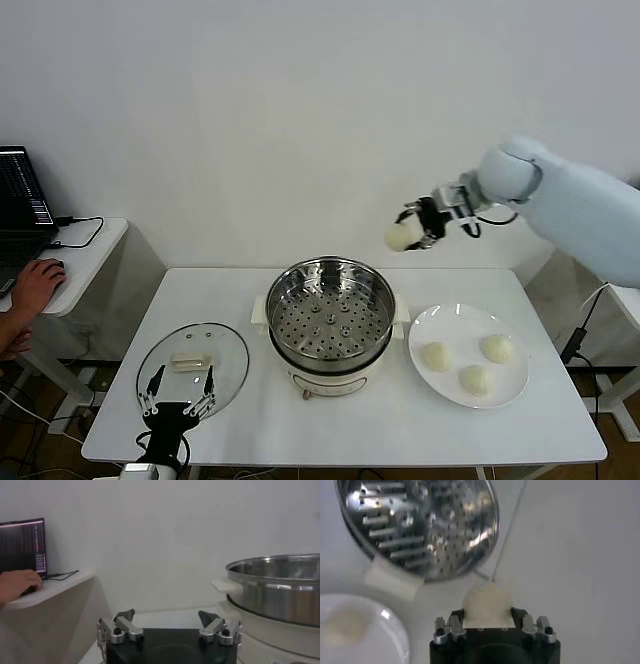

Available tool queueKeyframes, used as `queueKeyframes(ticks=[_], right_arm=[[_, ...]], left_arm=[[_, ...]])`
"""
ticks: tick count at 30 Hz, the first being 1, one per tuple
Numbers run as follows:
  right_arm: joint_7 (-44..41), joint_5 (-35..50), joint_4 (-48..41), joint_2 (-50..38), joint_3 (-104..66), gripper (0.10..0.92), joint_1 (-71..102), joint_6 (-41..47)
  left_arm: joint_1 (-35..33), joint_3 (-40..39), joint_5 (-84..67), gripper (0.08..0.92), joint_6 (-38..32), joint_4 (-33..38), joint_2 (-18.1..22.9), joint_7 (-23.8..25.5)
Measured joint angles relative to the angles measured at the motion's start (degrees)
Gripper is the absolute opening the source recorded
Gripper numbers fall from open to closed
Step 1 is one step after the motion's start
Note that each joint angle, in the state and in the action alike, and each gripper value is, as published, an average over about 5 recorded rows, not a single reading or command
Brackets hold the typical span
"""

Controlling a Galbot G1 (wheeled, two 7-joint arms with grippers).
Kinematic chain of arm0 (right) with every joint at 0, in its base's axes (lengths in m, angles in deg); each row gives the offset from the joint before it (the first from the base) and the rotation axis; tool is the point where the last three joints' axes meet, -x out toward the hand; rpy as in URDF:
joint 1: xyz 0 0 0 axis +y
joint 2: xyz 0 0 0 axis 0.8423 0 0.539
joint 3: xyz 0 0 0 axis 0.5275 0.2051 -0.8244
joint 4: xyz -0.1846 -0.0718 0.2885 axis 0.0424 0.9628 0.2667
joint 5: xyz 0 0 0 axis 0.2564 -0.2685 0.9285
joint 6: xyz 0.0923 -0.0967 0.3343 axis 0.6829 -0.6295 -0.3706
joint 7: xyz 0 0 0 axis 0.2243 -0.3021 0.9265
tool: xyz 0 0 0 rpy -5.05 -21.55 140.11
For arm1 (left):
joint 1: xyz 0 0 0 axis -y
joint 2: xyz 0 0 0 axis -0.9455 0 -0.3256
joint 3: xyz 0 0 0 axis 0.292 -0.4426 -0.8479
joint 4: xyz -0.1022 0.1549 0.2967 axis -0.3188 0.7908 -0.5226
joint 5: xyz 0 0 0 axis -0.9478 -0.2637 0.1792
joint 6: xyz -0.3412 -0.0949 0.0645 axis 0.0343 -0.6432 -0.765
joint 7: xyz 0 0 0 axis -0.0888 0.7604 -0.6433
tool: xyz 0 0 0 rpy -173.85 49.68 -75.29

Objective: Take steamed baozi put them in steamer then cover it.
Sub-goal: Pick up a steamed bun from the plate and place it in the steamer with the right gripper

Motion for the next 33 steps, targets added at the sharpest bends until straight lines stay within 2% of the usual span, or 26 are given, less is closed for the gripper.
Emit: queueKeyframes(ticks=[11, 27, 30, 33], right_arm=[[3.5, -9.4, -3.2, 9.9, 6.0, 0.602, 1.0, -9.0], [8.0, -24.0, -11.8, 17.3, 6.3, 0.607, 7.6, -18.6], [8.7, -25.8, -12.8, 17.8, 5.8, 0.651, 8.2, -19.7], [9.1, -26.7, -13.2, 17.9, 5.6, 0.735, 8.2, -20.3]], left_arm=[[-0.5, 1.4, -0.6, 0.823, 0.1, 1.0, 0.4, 0.0], [-0.6, 1.7, -0.5, 0.823, 0.1, 1.6, 0.8, 0.0], [-0.6, 1.7, -0.6, 0.823, 0.1, 1.6, 0.8, 0.0], [-0.6, 1.6, -0.6, 0.823, 0.1, 1.7, 0.8, 0.0]])
